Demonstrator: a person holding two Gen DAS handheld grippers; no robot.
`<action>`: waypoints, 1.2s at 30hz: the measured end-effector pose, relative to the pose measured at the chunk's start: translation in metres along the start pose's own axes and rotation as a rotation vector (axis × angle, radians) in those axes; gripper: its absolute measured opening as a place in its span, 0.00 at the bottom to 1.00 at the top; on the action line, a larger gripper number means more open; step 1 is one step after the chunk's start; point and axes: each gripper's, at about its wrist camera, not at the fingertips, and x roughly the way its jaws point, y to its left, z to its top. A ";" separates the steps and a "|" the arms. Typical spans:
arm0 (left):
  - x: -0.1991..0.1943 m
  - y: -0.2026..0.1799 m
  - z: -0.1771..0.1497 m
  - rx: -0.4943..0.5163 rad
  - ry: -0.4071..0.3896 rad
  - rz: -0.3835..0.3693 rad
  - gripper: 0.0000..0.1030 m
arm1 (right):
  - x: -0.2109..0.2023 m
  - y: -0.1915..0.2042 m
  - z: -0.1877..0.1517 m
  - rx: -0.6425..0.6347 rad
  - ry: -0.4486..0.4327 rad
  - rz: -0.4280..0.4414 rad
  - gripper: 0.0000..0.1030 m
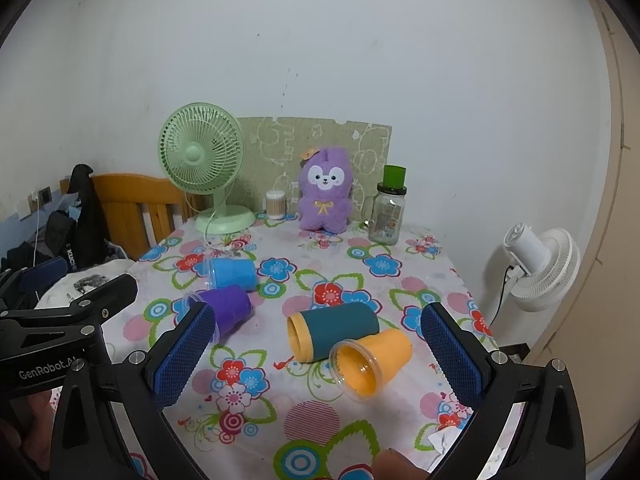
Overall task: Flip cup upside down
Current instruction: 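Move the right gripper toward the teal cup lying on its side, then close the right gripper around the teal cup's body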
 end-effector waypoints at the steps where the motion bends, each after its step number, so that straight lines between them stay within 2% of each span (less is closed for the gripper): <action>1: 0.003 0.000 0.001 0.002 0.007 -0.001 1.00 | 0.002 0.000 0.000 0.001 0.004 -0.001 1.00; 10: 0.026 0.002 0.002 0.008 0.056 -0.015 1.00 | 0.024 -0.003 -0.002 0.016 0.052 -0.023 1.00; 22: 0.075 -0.001 0.008 0.040 0.115 -0.031 1.00 | 0.092 -0.011 0.007 0.045 0.168 -0.045 1.00; 26: 0.096 -0.004 0.013 0.070 0.121 -0.021 1.00 | 0.123 -0.016 0.008 0.039 0.223 -0.077 1.00; 30: 0.118 -0.007 0.018 0.097 0.132 -0.014 1.00 | 0.162 -0.027 0.003 0.091 0.323 -0.080 1.00; 36: 0.145 -0.014 0.022 0.119 0.151 -0.017 1.00 | 0.200 -0.036 -0.002 0.132 0.413 -0.100 1.00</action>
